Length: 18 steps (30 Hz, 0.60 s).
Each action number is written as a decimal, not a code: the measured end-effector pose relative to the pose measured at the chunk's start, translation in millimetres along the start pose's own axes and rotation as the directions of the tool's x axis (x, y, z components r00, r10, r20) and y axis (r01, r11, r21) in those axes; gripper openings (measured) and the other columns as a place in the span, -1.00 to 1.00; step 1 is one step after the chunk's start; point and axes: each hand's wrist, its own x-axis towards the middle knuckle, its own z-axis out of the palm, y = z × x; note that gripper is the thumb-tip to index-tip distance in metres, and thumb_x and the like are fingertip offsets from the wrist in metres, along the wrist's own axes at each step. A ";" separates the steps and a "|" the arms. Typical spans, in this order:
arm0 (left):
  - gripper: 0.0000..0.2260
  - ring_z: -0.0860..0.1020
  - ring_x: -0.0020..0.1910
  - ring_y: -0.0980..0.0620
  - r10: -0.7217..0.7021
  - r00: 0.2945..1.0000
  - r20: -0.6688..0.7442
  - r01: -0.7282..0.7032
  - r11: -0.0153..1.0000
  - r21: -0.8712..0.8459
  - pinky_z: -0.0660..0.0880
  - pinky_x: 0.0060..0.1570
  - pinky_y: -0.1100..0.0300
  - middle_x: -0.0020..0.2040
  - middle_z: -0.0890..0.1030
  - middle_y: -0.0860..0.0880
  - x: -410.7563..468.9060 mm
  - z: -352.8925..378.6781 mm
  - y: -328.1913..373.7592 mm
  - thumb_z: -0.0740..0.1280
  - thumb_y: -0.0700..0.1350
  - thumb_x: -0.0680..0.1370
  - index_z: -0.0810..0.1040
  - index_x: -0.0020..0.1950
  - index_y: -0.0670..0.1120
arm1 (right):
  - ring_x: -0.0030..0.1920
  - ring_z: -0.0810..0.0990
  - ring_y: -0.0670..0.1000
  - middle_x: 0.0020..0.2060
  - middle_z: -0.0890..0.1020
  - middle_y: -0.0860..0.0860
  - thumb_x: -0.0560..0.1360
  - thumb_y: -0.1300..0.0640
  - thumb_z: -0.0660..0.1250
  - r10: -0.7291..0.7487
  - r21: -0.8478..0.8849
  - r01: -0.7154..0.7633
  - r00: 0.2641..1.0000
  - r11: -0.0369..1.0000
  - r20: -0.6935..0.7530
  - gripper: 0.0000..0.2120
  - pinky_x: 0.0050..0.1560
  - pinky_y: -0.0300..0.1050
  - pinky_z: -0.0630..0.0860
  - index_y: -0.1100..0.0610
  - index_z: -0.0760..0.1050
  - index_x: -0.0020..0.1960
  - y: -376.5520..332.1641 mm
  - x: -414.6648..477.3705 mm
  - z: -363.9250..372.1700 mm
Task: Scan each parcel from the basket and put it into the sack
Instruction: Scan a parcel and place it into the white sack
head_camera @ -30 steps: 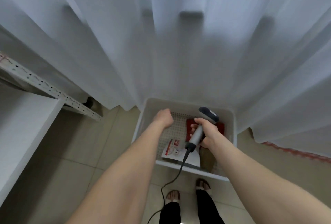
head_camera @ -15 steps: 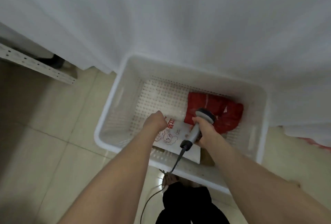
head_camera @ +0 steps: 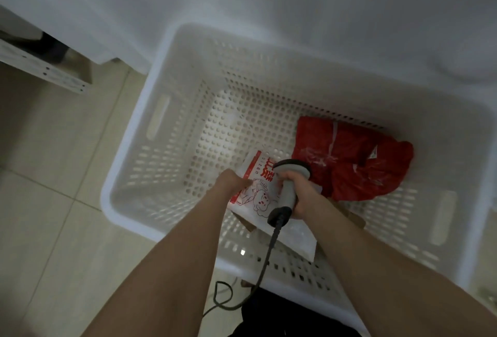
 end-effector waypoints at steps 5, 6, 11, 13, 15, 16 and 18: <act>-0.73 0.61 0.02 -0.17 0.141 0.990 -0.024 -0.143 0.983 -0.119 0.57 0.04 0.00 0.07 0.63 -0.20 -52.0 -20.6 31.8 0.39 -0.27 0.48 0.56 0.17 -0.21 | 0.05 0.63 0.22 0.03 0.65 0.19 0.44 0.16 0.38 -0.103 0.092 0.101 0.995 0.991 0.014 -0.65 0.08 0.20 0.57 0.24 0.52 0.19 -12.7 -53.0 0.5; -0.74 0.61 0.01 -0.16 0.192 0.980 -0.052 -0.196 0.975 -0.099 0.57 0.03 0.00 0.05 0.63 -0.18 -66.9 -27.5 38.6 0.37 -0.28 0.48 0.57 0.16 -0.17 | 0.01 0.63 0.21 0.00 0.65 0.19 0.46 0.18 0.36 -0.133 0.102 0.132 0.991 0.986 0.007 -0.67 0.00 0.15 0.59 0.26 0.52 0.20 -14.7 -69.8 1.8; -0.80 0.53 -0.17 -0.03 0.396 0.896 -0.201 -0.393 0.918 0.054 0.41 -0.32 0.21 -0.11 0.60 -0.06 -155.0 -77.9 68.4 0.26 -0.26 0.49 0.58 -0.11 0.03 | -0.04 0.66 0.13 0.03 0.67 0.16 0.51 0.13 0.37 -0.241 0.206 0.257 0.965 0.944 -0.100 -0.70 -0.14 0.00 0.59 0.20 0.53 0.21 -29.4 -161.7 8.8; -0.76 0.54 -0.16 -0.04 0.425 0.867 -0.260 -0.416 0.905 0.090 0.38 -0.32 0.22 -0.09 0.60 -0.04 -193.9 -102.0 77.6 0.28 -0.26 0.47 0.56 -0.25 0.09 | -0.02 0.68 0.14 0.03 0.68 0.15 0.46 0.00 0.45 -0.282 0.238 0.312 0.947 0.920 -0.153 -0.59 -0.02 0.01 0.62 0.19 0.55 0.23 -37.5 -199.7 11.4; -0.73 0.54 -0.09 -0.06 0.442 0.839 -0.316 -0.436 0.895 0.094 0.41 -0.23 0.21 -0.06 0.57 -0.01 -237.2 -126.8 87.2 0.30 -0.30 0.44 0.55 -0.33 0.06 | -0.01 0.69 0.17 0.04 0.68 0.16 0.39 -0.11 0.50 -0.290 0.303 0.328 0.943 0.895 -0.164 -0.45 0.08 0.09 0.62 0.17 0.54 0.25 -46.0 -241.2 14.1; -0.72 0.54 -0.03 -0.07 0.448 0.826 -0.343 -0.444 0.891 0.093 0.43 -0.13 0.20 -0.04 0.56 -0.01 -259.2 -139.6 92.0 0.29 -0.33 0.43 0.55 -0.33 0.04 | -0.02 0.69 0.18 0.04 0.68 0.17 0.36 -0.16 0.51 -0.284 0.329 0.324 0.944 0.887 -0.165 -0.42 0.06 0.11 0.62 0.17 0.54 0.23 -49.3 -267.5 16.6; -0.68 0.53 0.04 -0.06 0.474 0.791 -0.386 -0.477 0.874 0.094 0.40 -0.03 0.23 0.00 0.56 -0.02 -300.4 -164.6 101.5 0.27 -0.37 0.40 0.55 -0.37 0.03 | -0.04 0.69 0.17 0.00 0.68 0.15 0.32 -0.21 0.52 -0.278 0.322 0.318 0.946 0.892 -0.164 -0.43 0.00 0.10 0.64 0.15 0.55 0.15 -54.8 -320.8 22.5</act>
